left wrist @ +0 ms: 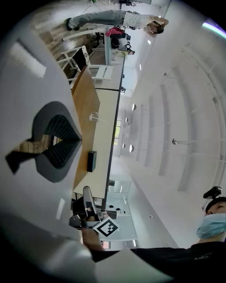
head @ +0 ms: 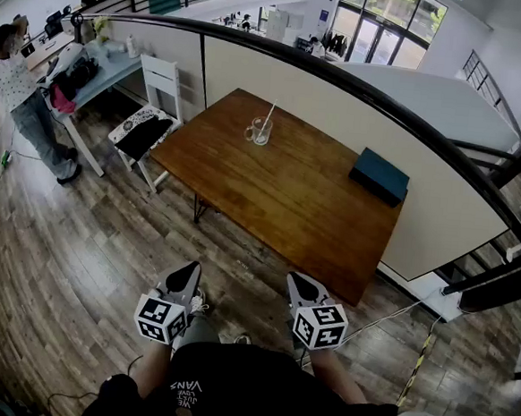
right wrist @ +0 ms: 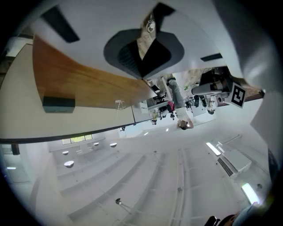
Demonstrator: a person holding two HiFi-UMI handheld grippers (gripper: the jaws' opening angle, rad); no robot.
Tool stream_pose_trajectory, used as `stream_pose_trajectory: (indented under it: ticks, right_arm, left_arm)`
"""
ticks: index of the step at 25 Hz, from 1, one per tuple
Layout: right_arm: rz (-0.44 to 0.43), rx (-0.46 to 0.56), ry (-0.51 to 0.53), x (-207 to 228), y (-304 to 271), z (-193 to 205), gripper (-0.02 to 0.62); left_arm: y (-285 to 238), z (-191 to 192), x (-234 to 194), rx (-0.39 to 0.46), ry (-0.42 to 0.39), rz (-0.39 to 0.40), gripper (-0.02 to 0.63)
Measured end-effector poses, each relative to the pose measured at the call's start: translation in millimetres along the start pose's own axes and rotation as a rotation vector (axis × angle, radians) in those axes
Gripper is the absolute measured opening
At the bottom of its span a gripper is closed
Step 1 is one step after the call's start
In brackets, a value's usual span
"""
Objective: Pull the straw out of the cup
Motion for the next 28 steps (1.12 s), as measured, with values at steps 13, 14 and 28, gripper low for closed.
stream_pose_trajectory:
  ticks: [13, 14, 28]
  right_arm:
    - [0.067, 0.085, -0.088, -4, -72, -18, 0.133]
    - [0.075, 0.085, -0.089, -6, -82, -20, 0.133]
    - [0.258, 0.129, -0.173, -44, -203, -37, 0.133]
  left_arm:
    - [-50, -5, -63, 0.019, 0.047, 0.135, 0.169]
    - [-56, -7, -73, 0.017, 0.049, 0.144, 0.169]
    - [-122, -32, -219, -0.042, 0.036, 0.302, 0.175]
Point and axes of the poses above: the fingertips, and each gripper's own axes: y backward along the fingers, x to its right, z out of its underside, the point moved 9 cm from there along y, backward along the fingers, and after that the axes turned 11 degrees about x, right-handed, at the moved point
